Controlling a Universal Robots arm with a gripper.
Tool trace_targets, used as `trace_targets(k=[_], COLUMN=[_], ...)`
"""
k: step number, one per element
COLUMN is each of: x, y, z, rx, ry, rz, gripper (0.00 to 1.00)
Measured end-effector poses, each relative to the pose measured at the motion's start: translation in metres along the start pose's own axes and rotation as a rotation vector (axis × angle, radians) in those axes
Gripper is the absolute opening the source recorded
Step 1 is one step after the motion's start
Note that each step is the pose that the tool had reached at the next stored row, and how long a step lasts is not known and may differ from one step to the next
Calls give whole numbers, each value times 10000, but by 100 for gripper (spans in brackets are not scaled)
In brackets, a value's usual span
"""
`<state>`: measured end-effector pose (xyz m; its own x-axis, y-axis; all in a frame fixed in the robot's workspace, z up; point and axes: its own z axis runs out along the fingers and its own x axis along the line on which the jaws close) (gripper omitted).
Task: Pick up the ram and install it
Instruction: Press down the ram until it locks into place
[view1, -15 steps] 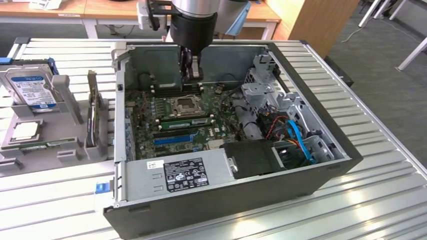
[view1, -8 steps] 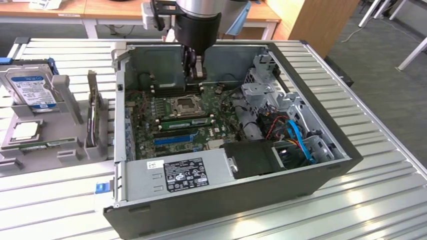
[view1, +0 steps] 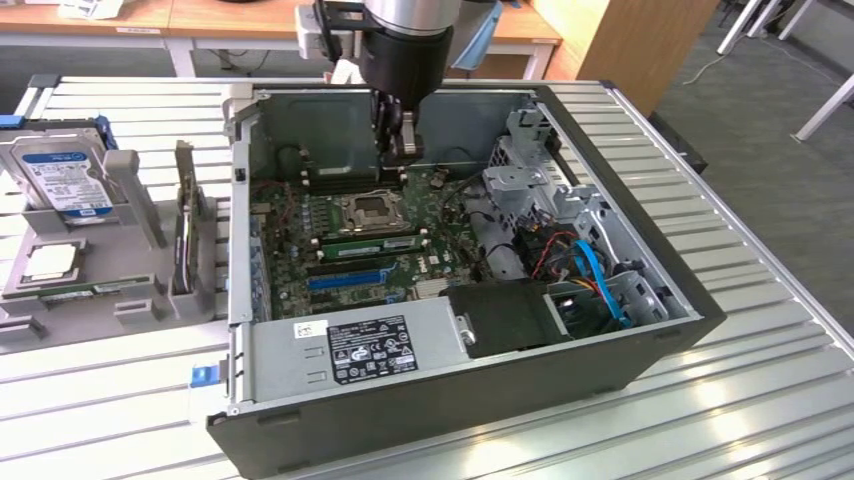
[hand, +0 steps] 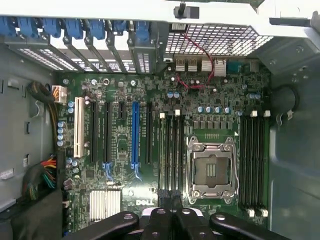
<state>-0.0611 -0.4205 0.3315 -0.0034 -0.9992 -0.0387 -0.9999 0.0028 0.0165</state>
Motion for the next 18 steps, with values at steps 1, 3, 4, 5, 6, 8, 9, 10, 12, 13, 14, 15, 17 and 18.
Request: trace_targets(k=[1, 3, 4, 5, 6, 8, 9, 10, 12, 13, 14, 15, 17, 18], x=[0, 0, 0, -1, -1, -1, -1, 0, -1, 0, 0, 0, -1, -1], y=[-12, -117, -131, -132, -138, -145, -145, -146, -146, -147, -147, -148, -148, -148], z=[0, -2, -2, -2, -2, -2, -2, -2, -2, -2, -2, -2, -2, -2], rx=[1, 0, 1, 1, 1, 1, 1, 1, 1, 1, 1, 1, 1, 1], ry=[0, 0, 0, 0, 0, 0, 0, 0, 0, 0, 0, 0, 0, -1], rz=[0, 0, 2, 2, 0, 0, 1, 0, 1, 0, 0, 0, 2, 15], gripper=[10, 10, 10, 10, 10, 10, 10, 10, 10, 10, 10, 10, 10, 10])
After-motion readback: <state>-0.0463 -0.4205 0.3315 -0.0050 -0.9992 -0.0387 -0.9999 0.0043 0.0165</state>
